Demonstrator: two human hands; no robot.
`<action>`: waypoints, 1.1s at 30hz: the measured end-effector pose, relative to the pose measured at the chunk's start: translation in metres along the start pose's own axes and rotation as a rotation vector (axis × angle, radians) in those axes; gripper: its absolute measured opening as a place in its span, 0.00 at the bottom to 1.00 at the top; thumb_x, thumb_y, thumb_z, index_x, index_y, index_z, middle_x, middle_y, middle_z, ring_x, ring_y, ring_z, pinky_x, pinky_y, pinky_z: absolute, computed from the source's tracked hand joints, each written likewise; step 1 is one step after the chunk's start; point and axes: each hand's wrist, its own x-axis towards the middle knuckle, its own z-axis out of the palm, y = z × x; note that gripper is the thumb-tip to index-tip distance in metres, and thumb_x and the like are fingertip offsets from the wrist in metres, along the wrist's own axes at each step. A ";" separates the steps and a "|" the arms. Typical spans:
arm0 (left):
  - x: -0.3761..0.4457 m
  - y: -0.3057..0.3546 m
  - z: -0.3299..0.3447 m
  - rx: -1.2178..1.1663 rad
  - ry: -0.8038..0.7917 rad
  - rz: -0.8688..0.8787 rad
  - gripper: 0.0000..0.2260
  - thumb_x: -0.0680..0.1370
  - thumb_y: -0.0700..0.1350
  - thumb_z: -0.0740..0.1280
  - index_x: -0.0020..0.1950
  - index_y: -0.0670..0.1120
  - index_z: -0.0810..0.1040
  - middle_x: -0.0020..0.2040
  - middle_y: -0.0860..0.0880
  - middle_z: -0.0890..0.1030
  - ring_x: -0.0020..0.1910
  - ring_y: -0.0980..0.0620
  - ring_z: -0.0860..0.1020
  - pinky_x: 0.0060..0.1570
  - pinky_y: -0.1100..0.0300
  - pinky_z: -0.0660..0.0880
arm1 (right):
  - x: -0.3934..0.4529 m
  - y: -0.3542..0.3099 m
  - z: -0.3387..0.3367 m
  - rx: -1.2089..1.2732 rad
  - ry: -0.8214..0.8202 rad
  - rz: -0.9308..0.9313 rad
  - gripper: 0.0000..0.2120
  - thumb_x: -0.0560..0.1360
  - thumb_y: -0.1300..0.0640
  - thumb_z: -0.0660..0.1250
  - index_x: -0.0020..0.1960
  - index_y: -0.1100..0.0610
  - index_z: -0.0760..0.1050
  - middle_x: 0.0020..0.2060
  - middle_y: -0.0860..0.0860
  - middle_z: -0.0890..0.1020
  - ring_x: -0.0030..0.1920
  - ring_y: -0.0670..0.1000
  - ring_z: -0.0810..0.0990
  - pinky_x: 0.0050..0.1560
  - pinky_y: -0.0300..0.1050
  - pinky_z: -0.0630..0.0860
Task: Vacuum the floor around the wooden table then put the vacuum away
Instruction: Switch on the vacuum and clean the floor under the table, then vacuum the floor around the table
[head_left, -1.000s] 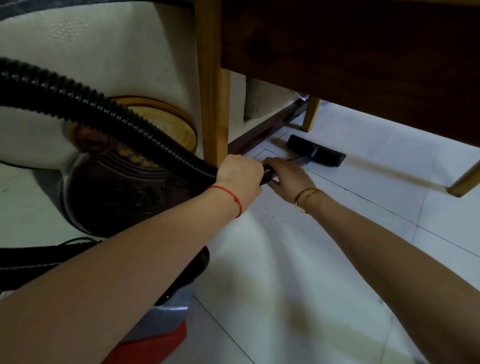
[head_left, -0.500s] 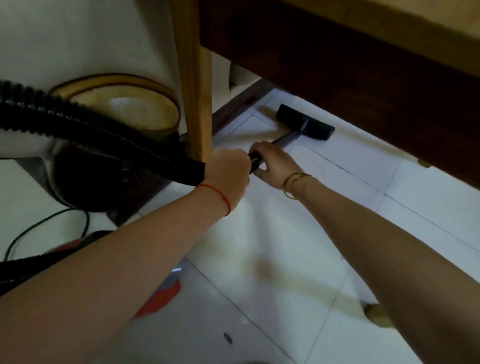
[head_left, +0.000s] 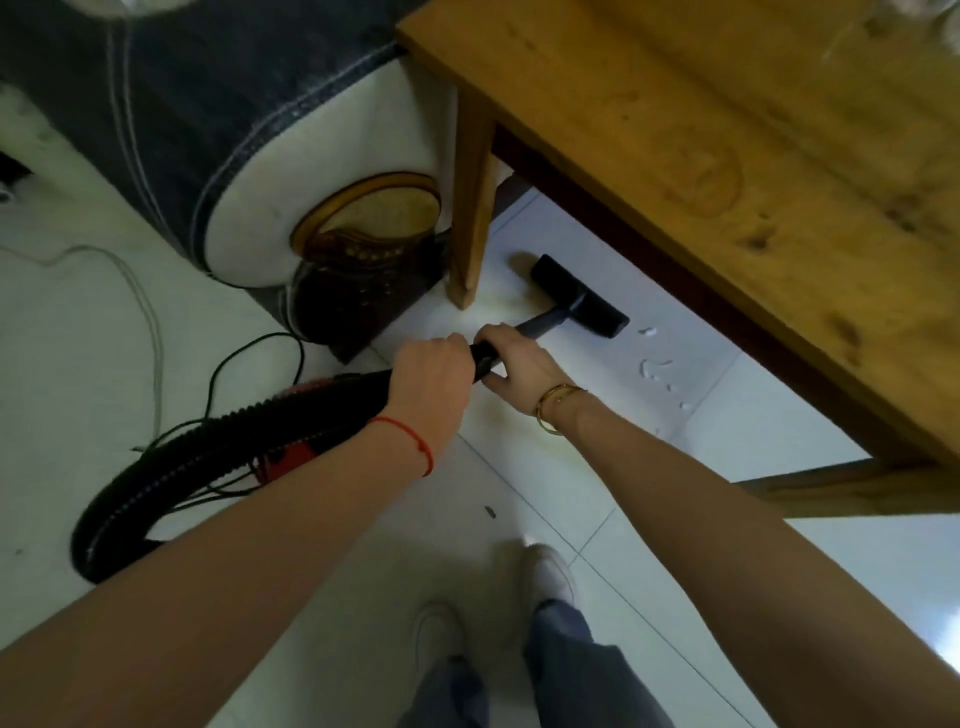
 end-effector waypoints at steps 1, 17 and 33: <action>-0.010 -0.005 -0.003 -0.005 -0.016 -0.008 0.12 0.79 0.49 0.65 0.58 0.44 0.71 0.52 0.49 0.79 0.49 0.51 0.79 0.39 0.60 0.65 | -0.006 -0.011 0.001 0.020 -0.018 0.015 0.13 0.72 0.62 0.67 0.55 0.57 0.70 0.51 0.55 0.75 0.47 0.51 0.72 0.45 0.46 0.73; -0.121 -0.060 -0.054 -0.334 -0.326 -0.048 0.11 0.73 0.49 0.67 0.52 0.48 0.72 0.45 0.49 0.77 0.37 0.51 0.74 0.34 0.60 0.68 | -0.094 -0.163 0.008 0.034 -0.055 0.153 0.19 0.69 0.63 0.69 0.58 0.59 0.70 0.53 0.57 0.75 0.54 0.57 0.74 0.52 0.50 0.76; -0.096 -0.011 -0.058 -0.626 -0.394 -0.173 0.05 0.71 0.45 0.66 0.43 0.45 0.76 0.35 0.50 0.77 0.32 0.52 0.74 0.27 0.64 0.68 | -0.077 -0.095 -0.037 -0.135 -0.282 0.100 0.13 0.72 0.59 0.68 0.55 0.59 0.72 0.53 0.56 0.75 0.57 0.56 0.72 0.52 0.49 0.74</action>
